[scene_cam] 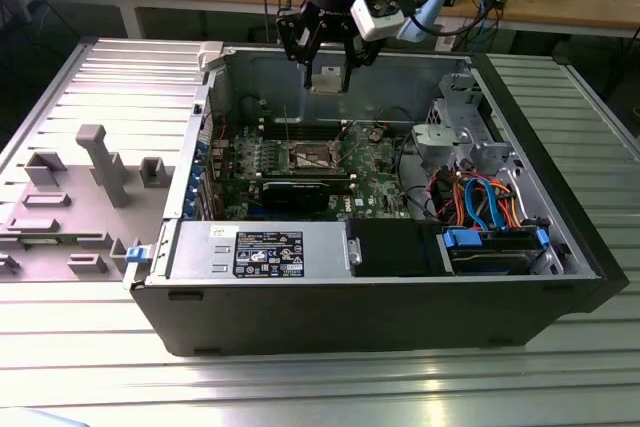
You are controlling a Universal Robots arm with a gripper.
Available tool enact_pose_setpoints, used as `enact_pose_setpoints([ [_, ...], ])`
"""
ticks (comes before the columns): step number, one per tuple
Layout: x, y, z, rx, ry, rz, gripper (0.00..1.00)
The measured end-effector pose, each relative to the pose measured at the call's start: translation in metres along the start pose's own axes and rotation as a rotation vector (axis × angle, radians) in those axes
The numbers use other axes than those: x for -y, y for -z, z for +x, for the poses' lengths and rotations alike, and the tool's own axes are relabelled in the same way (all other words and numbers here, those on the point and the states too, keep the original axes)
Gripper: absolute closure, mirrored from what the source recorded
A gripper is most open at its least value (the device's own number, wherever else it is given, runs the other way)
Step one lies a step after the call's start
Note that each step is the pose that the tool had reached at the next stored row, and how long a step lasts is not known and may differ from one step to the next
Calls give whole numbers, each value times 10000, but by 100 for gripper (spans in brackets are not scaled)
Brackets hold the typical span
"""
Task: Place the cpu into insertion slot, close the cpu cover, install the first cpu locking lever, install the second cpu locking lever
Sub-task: 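Place the cpu into insertion slot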
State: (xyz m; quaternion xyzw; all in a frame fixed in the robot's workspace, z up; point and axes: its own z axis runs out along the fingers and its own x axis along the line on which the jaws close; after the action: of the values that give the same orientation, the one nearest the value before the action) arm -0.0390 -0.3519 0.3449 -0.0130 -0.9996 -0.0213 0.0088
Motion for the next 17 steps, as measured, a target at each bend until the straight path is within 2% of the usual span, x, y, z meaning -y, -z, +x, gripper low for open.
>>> enact_pose_setpoints([
  [17, 2, -50, 0, 0, 0, -1, 45],
])
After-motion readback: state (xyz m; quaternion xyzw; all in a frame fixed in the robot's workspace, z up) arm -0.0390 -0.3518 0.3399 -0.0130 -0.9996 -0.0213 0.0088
